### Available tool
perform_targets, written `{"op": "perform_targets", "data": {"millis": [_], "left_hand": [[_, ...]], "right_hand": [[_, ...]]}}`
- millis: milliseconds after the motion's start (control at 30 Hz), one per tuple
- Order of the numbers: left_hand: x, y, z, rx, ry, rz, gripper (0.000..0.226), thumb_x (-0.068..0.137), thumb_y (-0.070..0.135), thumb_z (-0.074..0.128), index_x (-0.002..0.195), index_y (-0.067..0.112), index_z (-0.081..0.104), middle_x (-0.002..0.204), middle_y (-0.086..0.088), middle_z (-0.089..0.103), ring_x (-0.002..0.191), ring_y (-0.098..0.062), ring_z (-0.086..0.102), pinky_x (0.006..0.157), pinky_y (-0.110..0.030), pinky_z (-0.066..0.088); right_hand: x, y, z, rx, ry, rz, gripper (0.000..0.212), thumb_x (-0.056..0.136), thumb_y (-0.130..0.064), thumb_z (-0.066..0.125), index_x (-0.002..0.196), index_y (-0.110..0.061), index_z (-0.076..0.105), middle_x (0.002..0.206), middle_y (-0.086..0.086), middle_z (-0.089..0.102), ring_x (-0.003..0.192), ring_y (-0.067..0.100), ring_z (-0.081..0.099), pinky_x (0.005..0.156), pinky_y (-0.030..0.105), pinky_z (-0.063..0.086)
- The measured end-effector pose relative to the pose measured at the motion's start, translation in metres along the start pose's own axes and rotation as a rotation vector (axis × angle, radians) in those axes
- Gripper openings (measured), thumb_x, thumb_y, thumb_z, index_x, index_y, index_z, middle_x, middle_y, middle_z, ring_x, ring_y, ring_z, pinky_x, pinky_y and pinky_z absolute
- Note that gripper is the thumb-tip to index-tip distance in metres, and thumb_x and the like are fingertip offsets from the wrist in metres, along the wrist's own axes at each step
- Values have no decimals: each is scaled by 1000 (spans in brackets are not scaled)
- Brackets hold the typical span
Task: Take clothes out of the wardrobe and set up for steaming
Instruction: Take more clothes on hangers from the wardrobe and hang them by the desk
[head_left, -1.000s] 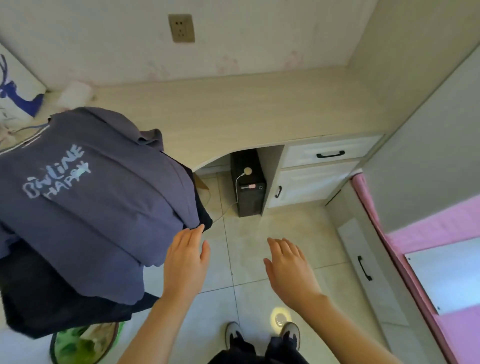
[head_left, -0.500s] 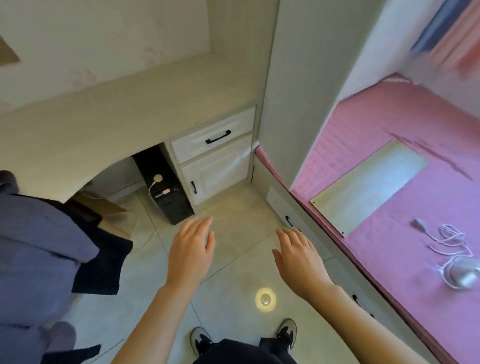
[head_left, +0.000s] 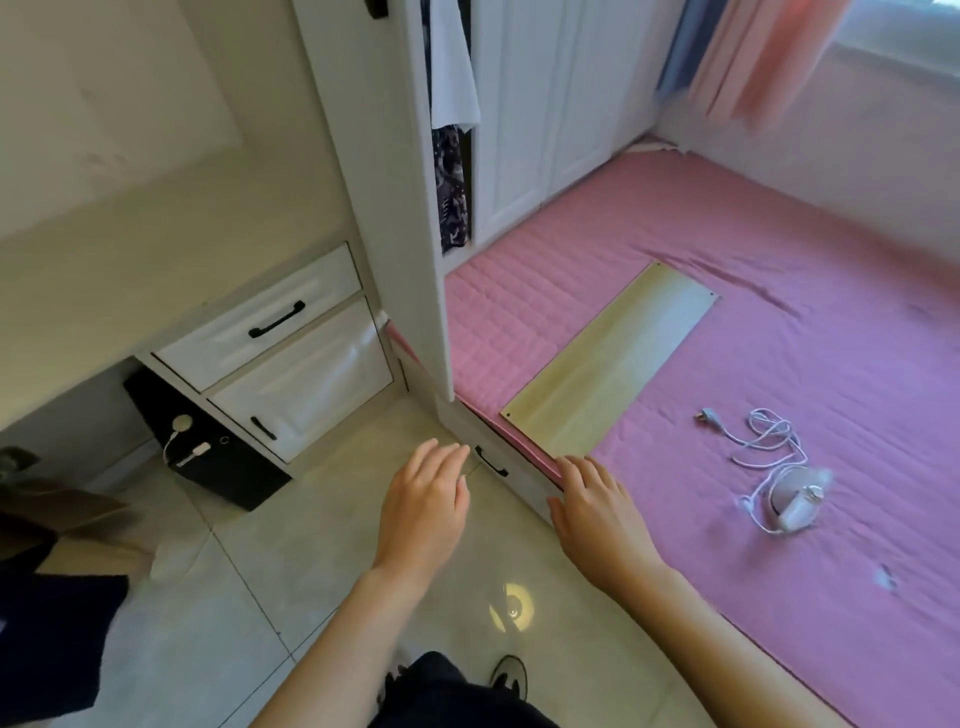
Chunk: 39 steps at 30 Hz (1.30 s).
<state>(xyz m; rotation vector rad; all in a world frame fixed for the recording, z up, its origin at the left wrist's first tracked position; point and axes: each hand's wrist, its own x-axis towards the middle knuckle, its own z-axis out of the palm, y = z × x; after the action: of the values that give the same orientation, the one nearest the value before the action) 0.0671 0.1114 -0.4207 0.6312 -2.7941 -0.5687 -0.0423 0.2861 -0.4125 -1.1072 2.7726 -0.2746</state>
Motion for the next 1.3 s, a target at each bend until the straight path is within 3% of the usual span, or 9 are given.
{"op": "perform_targets", "data": {"millis": [200,333,500,633,900,1067,1300], "left_hand": [[40,31,23,41,-54,61,41,88,13,62,129,12,59,133,-4,59,129,-24,50,102,-38,46],[81,33,34,63,-77,44,45,93,20,54,138,14,50,146,-4,47,137,-21,40,109,-29,28],[151,33,36,26,-89,32,47,100,26,40,146,16,37,153,-1,35,144,-17,25,118,-28,14],[207,37,33,-3,-93,-6,48,100,26,40,147,15,35,153,-1,35,144,-19,25,117,-37,26],[303,38,26,34,-43,-52,56,99,23,45,151,21,24,159,1,22,146,-20,18,118,-35,23],[348,38,23,64,3,-106,55,98,18,49,149,19,29,155,-1,31,144,-20,25,115,-36,31],[403,47,14,140,132,-190,49,97,14,48,145,14,38,149,-2,41,141,-21,31,114,-32,29]], "right_hand": [[31,35,-6,9,17,13,42,86,-23,64,122,-4,56,121,12,61,114,33,57,93,40,49],[72,54,-13,-14,45,-11,43,84,-24,67,120,-3,57,119,13,63,112,34,58,91,43,51],[146,63,-31,-36,64,-45,46,88,-27,63,126,-4,55,124,13,61,119,34,55,96,43,48],[204,62,-49,-57,81,-80,46,90,-30,60,128,-4,53,126,11,60,120,31,55,98,41,46],[300,76,-76,-50,113,-139,45,93,-31,55,130,-6,51,129,10,58,123,31,51,101,41,43],[347,89,-98,-43,151,-196,44,90,-28,60,126,-3,55,124,13,61,118,33,54,96,42,46],[403,111,-128,-60,166,-306,40,89,-27,61,122,-4,56,120,12,62,116,33,56,94,42,48]]}}
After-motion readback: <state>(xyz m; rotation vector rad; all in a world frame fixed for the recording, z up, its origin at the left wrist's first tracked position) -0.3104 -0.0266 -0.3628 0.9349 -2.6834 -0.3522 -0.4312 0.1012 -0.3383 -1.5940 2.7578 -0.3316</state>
